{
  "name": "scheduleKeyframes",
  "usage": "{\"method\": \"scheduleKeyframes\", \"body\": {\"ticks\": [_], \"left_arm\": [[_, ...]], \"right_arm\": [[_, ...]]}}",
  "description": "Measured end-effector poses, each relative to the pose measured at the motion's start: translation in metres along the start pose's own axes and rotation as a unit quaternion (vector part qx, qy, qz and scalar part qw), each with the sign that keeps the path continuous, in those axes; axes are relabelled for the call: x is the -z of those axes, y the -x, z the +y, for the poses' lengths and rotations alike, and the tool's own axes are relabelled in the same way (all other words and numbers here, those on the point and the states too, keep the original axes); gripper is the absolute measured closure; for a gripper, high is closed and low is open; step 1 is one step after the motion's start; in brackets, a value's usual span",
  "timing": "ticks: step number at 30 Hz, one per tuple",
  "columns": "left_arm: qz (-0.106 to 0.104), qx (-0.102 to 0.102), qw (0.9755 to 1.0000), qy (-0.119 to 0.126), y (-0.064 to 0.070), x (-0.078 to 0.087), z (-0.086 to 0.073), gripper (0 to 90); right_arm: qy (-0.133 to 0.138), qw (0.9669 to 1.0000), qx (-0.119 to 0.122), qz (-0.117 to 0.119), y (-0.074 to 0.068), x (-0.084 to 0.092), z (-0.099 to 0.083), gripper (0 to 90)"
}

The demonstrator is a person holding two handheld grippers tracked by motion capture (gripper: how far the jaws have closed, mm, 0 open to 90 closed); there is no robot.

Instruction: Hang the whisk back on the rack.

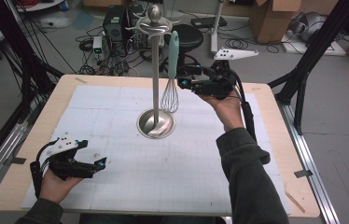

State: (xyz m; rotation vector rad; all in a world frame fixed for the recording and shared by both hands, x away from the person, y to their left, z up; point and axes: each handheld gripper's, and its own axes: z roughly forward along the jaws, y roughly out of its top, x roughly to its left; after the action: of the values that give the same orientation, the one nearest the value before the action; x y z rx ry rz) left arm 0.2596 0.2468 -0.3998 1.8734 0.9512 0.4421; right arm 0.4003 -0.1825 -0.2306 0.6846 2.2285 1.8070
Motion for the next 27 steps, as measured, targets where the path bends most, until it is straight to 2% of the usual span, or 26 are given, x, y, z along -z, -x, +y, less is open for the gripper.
{"method": "scheduleKeyframes", "body": {"ticks": [16,20,27], "left_arm": [[0.000,-0.001,1.0000,-0.002,0.000,-0.001,0.000,1.7],[-0.001,-0.002,1.0000,-0.002,0.001,-0.001,0.000,1.7],[-0.002,-0.003,1.0000,-0.001,0.001,-0.001,0.000,1.7]], "right_arm": [[-0.009,0.9996,-0.023,-0.017,0.005,0.015,-0.039,16.0],[-0.018,0.9989,-0.031,-0.030,0.004,0.017,-0.046,15.8],[-0.025,0.9986,-0.034,-0.032,0.004,0.023,-0.061,14.7]]}}
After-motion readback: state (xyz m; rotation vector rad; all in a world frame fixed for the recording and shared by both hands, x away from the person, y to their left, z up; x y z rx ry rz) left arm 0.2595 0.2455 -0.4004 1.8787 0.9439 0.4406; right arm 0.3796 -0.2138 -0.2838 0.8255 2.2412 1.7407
